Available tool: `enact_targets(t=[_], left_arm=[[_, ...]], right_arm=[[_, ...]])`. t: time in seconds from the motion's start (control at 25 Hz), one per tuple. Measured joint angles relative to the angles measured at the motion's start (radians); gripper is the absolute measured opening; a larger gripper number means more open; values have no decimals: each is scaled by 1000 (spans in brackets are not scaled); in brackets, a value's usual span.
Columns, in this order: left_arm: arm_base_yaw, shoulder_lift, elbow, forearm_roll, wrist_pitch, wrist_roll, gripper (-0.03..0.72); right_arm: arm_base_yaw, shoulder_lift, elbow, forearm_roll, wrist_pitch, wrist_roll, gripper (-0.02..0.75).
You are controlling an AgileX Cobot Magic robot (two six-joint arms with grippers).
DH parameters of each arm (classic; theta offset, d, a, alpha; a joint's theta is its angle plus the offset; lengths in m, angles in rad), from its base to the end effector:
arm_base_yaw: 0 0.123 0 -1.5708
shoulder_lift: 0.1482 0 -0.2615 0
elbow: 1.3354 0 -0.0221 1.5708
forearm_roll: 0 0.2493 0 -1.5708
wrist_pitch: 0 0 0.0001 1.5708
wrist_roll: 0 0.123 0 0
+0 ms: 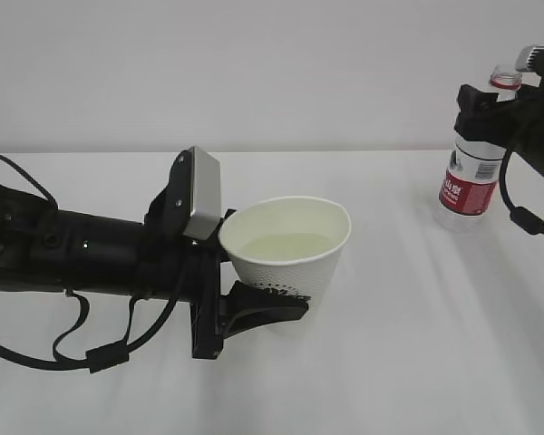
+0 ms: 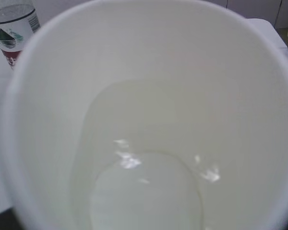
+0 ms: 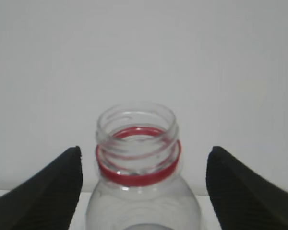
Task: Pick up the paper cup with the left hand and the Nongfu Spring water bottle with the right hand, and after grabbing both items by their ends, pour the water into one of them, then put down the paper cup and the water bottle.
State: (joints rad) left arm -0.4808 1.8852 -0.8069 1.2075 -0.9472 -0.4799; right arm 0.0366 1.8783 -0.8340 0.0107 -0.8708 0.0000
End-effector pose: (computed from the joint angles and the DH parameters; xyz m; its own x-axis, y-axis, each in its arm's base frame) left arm 0.2590 -0.2403 0.1198 0.0411 0.3396 -0.9397 0.9883 0.1242 0.0881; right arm 0.3990 0.0136 0.1560 -0.0864 0.0037 -0.9963 -0.0278 0.9996 0.0062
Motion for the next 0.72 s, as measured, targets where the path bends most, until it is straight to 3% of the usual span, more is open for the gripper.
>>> enact_targets(t=[0.72], left_arm=[[0, 0, 0, -1, 0, 0, 483]], right_arm=[[0, -164, 170, -65, -9, 0, 597]])
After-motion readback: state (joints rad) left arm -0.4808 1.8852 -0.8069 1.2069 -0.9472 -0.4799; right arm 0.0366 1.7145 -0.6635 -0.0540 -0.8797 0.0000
